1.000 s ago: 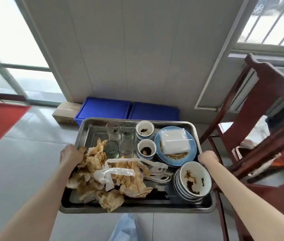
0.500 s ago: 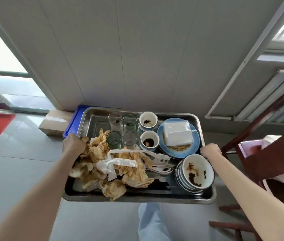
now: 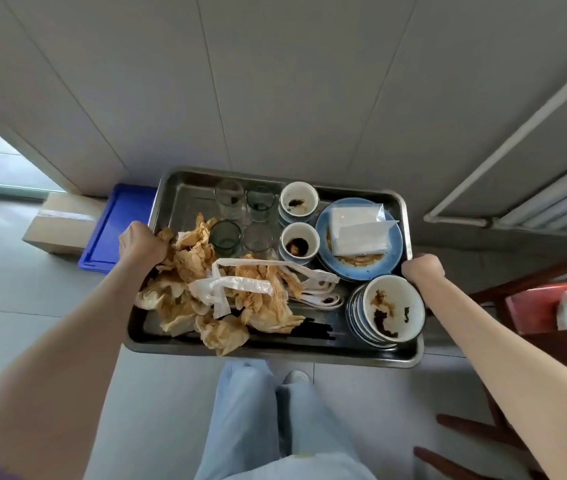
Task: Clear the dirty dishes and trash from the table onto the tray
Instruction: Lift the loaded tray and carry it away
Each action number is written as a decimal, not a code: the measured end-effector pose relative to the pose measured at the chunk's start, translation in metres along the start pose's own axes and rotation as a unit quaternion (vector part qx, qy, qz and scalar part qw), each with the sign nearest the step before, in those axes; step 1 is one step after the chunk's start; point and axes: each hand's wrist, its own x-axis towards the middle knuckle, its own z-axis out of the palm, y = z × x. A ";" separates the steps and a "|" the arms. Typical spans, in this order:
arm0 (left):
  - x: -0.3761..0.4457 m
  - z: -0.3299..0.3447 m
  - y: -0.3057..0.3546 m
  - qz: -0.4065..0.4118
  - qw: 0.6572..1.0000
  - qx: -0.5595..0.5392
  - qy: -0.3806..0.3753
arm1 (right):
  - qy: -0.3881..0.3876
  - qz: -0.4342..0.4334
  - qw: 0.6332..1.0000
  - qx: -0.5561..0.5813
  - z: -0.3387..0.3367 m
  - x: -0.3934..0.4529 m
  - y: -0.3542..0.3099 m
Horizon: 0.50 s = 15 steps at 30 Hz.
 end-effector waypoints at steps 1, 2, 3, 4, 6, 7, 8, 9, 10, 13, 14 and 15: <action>0.008 0.008 0.005 0.001 1.000 0.006 0.001 | 0.007 0.006 1.000 0.009 0.006 0.010 -0.001; 0.016 0.016 0.009 0.004 1.000 0.010 -0.004 | 0.011 0.009 1.000 0.020 0.012 0.019 -0.001; 0.027 0.029 0.014 0.008 1.000 0.017 -0.011 | 0.014 0.013 1.000 0.024 0.020 0.031 -0.002; 0.036 0.040 0.017 0.010 1.000 0.021 -0.015 | 0.017 0.015 0.999 0.025 0.026 0.041 -0.002; 0.052 0.064 0.020 0.012 0.999 0.027 -0.025 | 0.020 0.025 0.999 0.039 0.042 0.060 -0.001; 0.058 0.075 0.020 0.012 0.999 0.028 -0.028 | 0.018 0.032 0.998 0.047 0.050 0.070 0.001; 0.065 0.087 0.021 0.011 0.999 0.030 -0.032 | 0.016 0.038 0.998 0.050 0.058 0.079 0.003; 0.072 0.099 0.022 0.011 0.999 0.033 -0.037 | 0.017 0.044 0.998 0.053 0.065 0.088 0.004; 0.078 0.111 0.024 0.010 0.999 0.035 -0.040 | 0.017 0.049 0.997 0.054 0.072 0.097 0.006; 0.098 0.148 0.031 0.014 0.998 0.036 -0.048 | 0.015 0.059 0.996 0.059 0.094 0.128 0.011; 0.103 0.159 0.033 0.016 0.998 0.036 -0.048 | 0.015 0.061 0.996 0.060 0.102 0.137 0.012; 0.109 0.170 0.035 0.016 0.998 0.037 -0.047 | 0.017 0.065 0.996 0.056 0.109 0.148 0.014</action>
